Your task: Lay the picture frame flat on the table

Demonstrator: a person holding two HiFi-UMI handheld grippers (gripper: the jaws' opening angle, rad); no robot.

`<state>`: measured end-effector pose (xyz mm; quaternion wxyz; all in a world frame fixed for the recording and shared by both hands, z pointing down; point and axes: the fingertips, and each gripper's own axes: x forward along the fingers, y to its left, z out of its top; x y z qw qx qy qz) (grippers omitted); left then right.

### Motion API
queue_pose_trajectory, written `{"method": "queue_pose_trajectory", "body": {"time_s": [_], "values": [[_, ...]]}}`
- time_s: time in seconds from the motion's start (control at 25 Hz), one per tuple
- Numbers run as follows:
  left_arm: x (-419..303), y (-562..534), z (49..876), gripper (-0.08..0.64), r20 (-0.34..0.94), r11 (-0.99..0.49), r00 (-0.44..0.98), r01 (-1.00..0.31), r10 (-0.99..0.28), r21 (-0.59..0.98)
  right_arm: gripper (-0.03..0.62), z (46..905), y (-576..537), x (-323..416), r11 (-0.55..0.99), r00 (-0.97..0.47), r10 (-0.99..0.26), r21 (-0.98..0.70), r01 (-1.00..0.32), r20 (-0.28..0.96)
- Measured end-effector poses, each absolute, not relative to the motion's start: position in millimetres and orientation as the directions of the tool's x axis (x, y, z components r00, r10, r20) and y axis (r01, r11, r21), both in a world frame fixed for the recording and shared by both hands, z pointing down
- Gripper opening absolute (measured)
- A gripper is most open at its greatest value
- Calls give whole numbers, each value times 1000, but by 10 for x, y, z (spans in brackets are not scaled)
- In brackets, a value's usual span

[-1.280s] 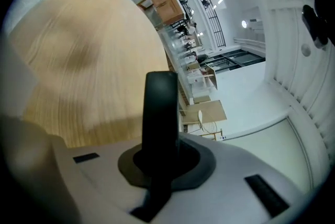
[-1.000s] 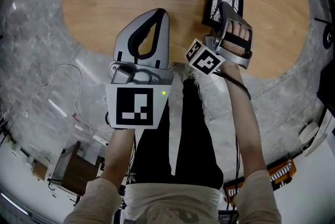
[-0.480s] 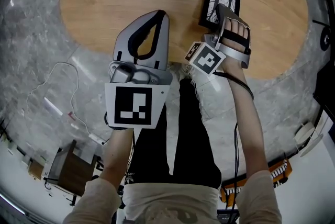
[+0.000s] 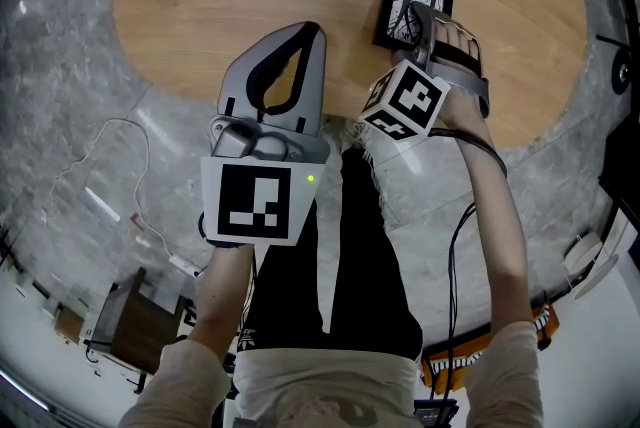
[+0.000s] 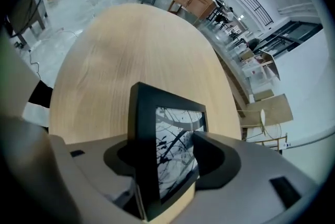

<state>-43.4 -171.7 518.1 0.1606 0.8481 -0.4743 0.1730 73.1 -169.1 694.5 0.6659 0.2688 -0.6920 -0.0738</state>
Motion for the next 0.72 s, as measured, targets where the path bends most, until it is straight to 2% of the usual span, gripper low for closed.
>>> {"method": "queue_pose_trajectory", "body": {"time_s": [0.28, 0.72], "values": [[-369, -1704, 5156, 10, 446, -503, 500, -856, -743, 121, 314, 6970, -1590, 717, 917, -21, -328, 314, -245, 944], [-392, -1718, 5181, 10, 446, -494, 498, -859, -744, 134, 354, 6958, -1555, 629, 950, -104, -199, 166, -264, 975]]}}
